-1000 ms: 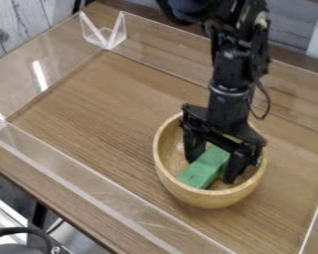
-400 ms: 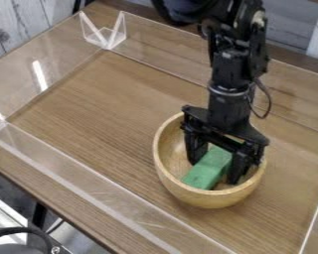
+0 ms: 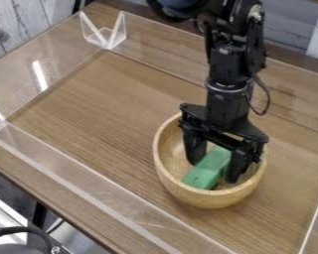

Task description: Remove the green block from inside the brown bowl and put it on the table

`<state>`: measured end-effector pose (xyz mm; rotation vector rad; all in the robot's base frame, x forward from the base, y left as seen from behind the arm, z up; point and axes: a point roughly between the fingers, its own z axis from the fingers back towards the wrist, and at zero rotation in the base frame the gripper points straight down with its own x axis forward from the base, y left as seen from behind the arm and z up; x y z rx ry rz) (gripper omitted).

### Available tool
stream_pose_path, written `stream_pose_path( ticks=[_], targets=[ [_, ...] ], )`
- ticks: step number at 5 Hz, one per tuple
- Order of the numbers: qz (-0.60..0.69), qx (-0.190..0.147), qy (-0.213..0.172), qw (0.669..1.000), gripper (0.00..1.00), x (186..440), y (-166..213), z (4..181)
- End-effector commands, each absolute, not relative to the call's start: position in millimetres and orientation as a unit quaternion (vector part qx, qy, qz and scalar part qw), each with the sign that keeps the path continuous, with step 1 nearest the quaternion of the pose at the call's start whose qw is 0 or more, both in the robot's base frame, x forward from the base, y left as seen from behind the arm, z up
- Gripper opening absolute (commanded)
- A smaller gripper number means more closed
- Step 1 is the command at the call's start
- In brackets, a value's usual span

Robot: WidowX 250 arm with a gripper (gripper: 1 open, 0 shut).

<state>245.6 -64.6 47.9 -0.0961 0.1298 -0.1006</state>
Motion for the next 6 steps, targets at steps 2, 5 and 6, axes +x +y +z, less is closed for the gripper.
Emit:
stream_pose_path(
  ticks=[2, 5, 6],
  targets=[
    [-0.045, -0.055, 0.035, 0.997, 1.0, 250.6, -65.4, 63.5],
    [-0.041, -0.055, 0.038, 0.997, 1.0, 249.9, -66.7, 63.7],
    [-0.04, -0.055, 0.038, 0.997, 1.0, 249.9, -67.1, 64.2]
  ],
)
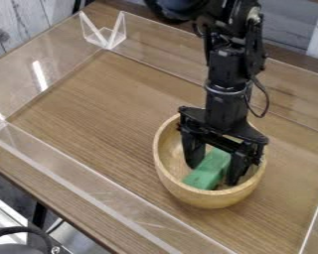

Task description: Remove the green block from inside the brown bowl and put it on the table

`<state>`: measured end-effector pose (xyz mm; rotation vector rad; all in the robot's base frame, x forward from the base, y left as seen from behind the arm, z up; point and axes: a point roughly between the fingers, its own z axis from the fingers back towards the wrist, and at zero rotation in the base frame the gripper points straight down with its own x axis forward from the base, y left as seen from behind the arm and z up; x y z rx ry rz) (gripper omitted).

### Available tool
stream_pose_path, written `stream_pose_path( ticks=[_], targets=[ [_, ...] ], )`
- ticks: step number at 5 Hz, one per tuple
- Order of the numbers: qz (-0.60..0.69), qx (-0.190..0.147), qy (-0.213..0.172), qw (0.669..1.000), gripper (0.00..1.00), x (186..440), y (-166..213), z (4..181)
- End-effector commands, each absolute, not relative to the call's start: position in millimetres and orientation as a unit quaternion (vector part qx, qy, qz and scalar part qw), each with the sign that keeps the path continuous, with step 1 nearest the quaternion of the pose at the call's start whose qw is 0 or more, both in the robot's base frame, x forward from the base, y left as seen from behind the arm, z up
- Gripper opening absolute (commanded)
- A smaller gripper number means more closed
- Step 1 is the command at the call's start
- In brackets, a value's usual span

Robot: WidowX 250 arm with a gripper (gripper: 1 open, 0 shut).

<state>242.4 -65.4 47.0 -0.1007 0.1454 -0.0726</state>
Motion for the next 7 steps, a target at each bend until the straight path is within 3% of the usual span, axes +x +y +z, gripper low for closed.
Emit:
stream_pose_path(
  ticks=[1, 2, 7],
  targets=[
    [-0.039, -0.055, 0.039, 0.997, 1.0, 249.8, -67.6, 65.0],
    [-0.037, -0.053, 0.039, 0.997, 0.0, 250.9, -65.5, 62.0],
    [-0.035, -0.061, 0.031, 0.997, 0.0, 250.7, -57.7, 70.7]
  ],
)
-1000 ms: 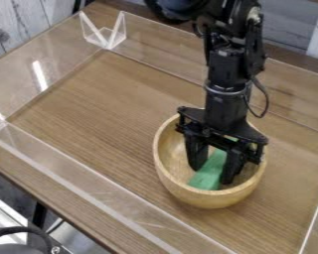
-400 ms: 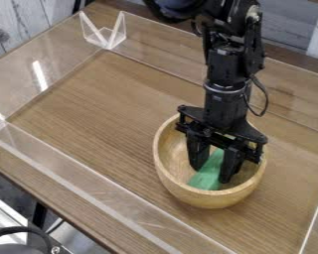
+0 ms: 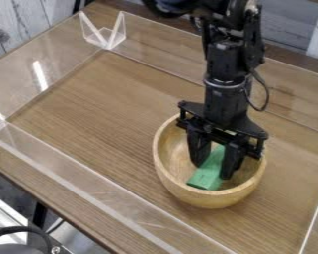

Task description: Remove the green block from inside the brown bowl and put it on the table

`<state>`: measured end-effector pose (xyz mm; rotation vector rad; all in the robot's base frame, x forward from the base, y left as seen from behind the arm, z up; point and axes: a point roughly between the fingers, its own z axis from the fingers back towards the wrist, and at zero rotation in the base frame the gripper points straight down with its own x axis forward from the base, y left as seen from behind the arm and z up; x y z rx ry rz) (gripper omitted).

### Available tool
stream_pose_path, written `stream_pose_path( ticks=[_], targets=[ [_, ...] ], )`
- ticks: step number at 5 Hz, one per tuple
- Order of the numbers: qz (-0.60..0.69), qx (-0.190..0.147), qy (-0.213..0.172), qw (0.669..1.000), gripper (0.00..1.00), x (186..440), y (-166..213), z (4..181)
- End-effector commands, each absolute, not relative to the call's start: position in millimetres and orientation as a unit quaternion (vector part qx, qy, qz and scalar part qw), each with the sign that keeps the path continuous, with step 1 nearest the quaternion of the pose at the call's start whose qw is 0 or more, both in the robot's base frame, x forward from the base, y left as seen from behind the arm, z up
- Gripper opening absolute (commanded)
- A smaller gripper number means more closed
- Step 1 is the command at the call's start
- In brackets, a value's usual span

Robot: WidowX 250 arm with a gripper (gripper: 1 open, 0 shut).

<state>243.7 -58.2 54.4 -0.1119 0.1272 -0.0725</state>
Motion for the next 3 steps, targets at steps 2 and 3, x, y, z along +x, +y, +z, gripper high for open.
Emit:
stream_pose_path(
  ticks=[2, 3],
  targets=[
    [-0.033, -0.064, 0.028, 0.997, 0.0, 250.4, -53.9, 75.9],
    [-0.032, -0.066, 0.026, 0.997, 0.0, 250.1, -52.0, 79.5]
  ],
)
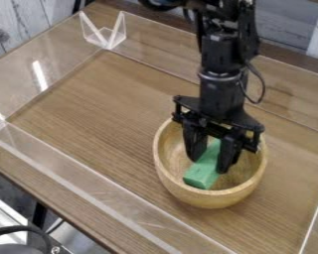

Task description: Remove the green block from inside the brown bowl and put it on the table

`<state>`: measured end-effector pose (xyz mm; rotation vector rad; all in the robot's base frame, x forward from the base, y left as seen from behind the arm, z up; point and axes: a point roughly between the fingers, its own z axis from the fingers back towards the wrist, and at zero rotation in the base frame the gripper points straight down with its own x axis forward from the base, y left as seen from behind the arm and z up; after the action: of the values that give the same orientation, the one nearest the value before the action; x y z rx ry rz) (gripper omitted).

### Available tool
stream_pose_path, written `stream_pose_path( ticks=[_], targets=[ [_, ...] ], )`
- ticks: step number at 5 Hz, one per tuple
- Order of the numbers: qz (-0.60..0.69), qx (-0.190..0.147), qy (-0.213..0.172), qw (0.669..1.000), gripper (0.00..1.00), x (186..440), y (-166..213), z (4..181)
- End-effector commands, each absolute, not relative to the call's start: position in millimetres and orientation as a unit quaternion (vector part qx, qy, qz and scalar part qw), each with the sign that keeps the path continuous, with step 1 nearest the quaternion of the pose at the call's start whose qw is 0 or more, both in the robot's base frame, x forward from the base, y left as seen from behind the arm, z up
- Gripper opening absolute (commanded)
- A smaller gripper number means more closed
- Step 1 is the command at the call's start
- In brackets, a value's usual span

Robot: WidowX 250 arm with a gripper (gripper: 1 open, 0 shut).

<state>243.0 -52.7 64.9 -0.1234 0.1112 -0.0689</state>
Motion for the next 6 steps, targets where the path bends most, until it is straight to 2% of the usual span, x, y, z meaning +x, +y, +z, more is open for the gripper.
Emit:
stream_pose_path(
  ticks=[1, 6],
  targets=[
    [-0.032, -0.067, 0.023, 0.997, 0.0, 250, -50, 83.6],
    [-0.029, -0.073, 0.019, 0.997, 0.0, 248, -44, 94.5]
  ],
)
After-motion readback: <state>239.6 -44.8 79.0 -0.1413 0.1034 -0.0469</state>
